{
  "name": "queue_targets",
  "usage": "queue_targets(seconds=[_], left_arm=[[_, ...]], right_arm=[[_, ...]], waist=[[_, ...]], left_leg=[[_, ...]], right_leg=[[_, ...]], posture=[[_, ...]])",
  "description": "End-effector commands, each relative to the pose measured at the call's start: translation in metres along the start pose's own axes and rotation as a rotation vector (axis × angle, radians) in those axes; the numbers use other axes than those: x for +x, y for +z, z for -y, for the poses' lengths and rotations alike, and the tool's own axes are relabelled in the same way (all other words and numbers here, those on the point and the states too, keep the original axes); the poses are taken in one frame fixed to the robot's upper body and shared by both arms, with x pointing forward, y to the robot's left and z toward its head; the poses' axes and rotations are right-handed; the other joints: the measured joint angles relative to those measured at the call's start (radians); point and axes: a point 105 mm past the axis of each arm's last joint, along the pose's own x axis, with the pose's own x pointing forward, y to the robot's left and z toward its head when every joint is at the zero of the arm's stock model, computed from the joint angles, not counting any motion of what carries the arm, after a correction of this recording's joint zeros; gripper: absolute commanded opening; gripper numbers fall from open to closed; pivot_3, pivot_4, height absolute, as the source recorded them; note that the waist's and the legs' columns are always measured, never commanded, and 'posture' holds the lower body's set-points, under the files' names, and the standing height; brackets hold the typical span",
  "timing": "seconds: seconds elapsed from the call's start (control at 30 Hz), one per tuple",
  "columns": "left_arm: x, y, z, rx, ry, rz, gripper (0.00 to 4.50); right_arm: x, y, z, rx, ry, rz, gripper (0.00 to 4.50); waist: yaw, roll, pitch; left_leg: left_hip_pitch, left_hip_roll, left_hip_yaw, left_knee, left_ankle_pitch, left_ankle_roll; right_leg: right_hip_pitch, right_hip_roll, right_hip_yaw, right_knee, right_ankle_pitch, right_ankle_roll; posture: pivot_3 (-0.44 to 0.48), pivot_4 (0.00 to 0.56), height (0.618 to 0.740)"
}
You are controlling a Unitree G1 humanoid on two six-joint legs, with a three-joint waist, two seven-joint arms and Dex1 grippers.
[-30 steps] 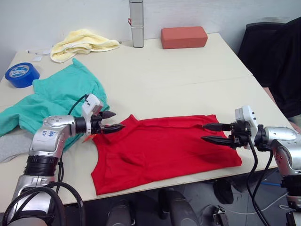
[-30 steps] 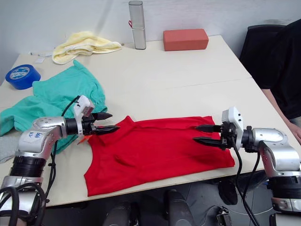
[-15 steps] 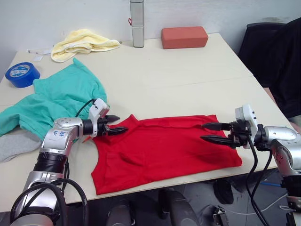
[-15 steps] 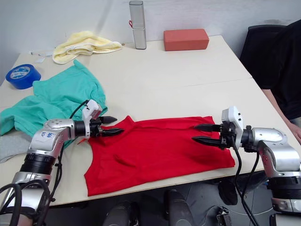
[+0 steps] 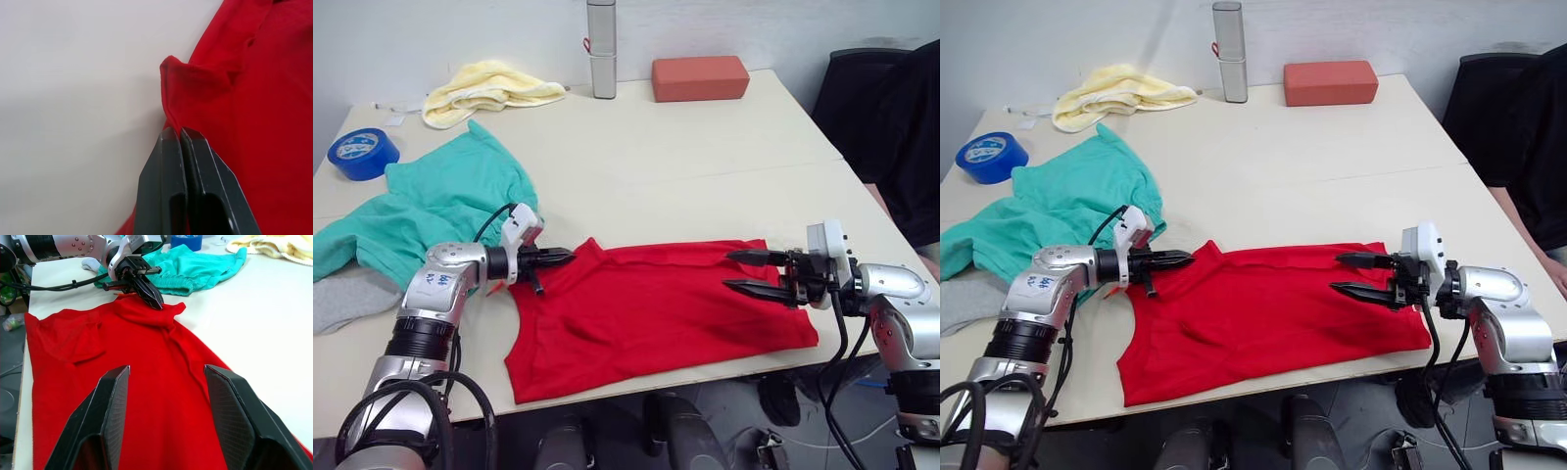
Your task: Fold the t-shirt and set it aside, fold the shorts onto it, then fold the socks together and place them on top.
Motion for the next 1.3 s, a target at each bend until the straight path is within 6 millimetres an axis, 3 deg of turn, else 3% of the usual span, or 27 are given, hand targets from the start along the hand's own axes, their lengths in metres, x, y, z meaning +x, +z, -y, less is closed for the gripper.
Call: queue_targets(seconds=[0.03,0.2,0.3,0.6,0.7,0.8,0.93,1.1,1.27,1.3], left_arm=[[-0.006,0.02,0.004,0.097,-0.032,0.073,0.04],[-0.007,0.028,0.029,0.217,-0.165,0.102,0.04],[-0.011,0.013,0.045,0.323,-0.247,0.026,0.04],[-0.012,-0.01,0.049,0.371,-0.247,-0.017,0.04],[-0.013,-0.007,0.052,0.326,-0.251,0.021,0.61],[-0.017,-0.005,0.058,0.327,-0.274,0.035,1.51],[-0.049,0.01,0.064,0.165,-0.289,0.137,2.68],[-0.065,0.024,0.053,0.059,-0.174,0.198,2.68],[-0.057,0.025,0.05,0.103,-0.092,0.238,2.68],[-0.056,0.026,0.051,0.125,-0.095,0.259,2.51]], right_arm=[[-0.009,0.009,0.004,-0.047,-0.041,0.026,2.44],[-0.013,0.007,0.006,-0.055,-0.063,0.017,2.44],[-0.018,0.001,0.005,-0.056,-0.072,-0.01,2.44],[-0.021,-0.016,0.003,-0.038,-0.078,-0.069,2.44],[-0.023,-0.021,0.007,-0.034,-0.099,-0.088,2.44],[-0.027,-0.023,0.01,-0.032,-0.117,-0.106,2.44],[-0.037,-0.016,0.016,-0.016,-0.15,-0.094,2.44],[-0.044,-0.024,0.029,-0.038,-0.225,-0.185,2.44],[-0.037,-0.043,0.04,-0.109,-0.272,-0.287,2.44],[-0.034,-0.045,0.041,-0.116,-0.28,-0.293,2.44]], waist=[[0.002,0.0,0.0],[0.005,0.0,0.0],[0.004,0.0,0.0],[0.007,0.0,0.0],[0.007,0.0,0.0],[0.003,0.0,0.0],[-0.001,0.0,0.0],[-0.001,0.0,0.0],[0.004,0.0,0.0],[0.004,0.0,0.0]], left_leg=[[0.0,0.0,0.0,0.0,0.0,0.0],[0.0,0.0,0.0,0.0,0.0,0.0],[0.0,0.0,0.0,0.0,0.0,0.0],[0.0,0.0,-0.001,0.0,0.0,0.001],[0.0,0.0,-0.001,0.0,0.0,0.001],[0.0,0.0,-0.001,0.0,0.0,0.001],[0.0,0.001,-0.001,-0.001,0.0,0.001],[0.001,0.001,-0.002,-0.001,0.0,0.001],[0.0,0.0,-0.002,-0.001,0.0,0.001],[0.0,0.0,-0.002,-0.001,0.0,0.001]], right_leg=[[0.0,0.0,0.0,0.0,0.0,0.0],[0.0,0.0,0.0,0.0,0.0,0.0],[0.0,0.0,0.0,0.0,0.0,0.0],[0.001,0.0,0.0,0.0,0.0,0.0],[0.001,0.0,0.0,-0.001,0.0,0.0],[0.001,0.0,0.0,0.0,0.0,0.0],[0.0,0.0,0.0,0.0,0.0,0.0],[0.001,-0.001,0.0,0.0,0.0,-0.001],[0.001,-0.001,0.0,-0.001,0.0,-0.001],[0.001,0.0,0.0,-0.001,0.0,-0.001]], posture=[[0.0,0.15,0.74],[0.0,0.15,0.74],[0.0,0.15,0.74],[0.0,0.15,0.74],[0.0,0.15,0.74],[0.0,0.15,0.74],[0.0,0.15,0.74],[0.0,0.15,0.74],[0.0,0.15,0.74],[0.0,0.15,0.74]])
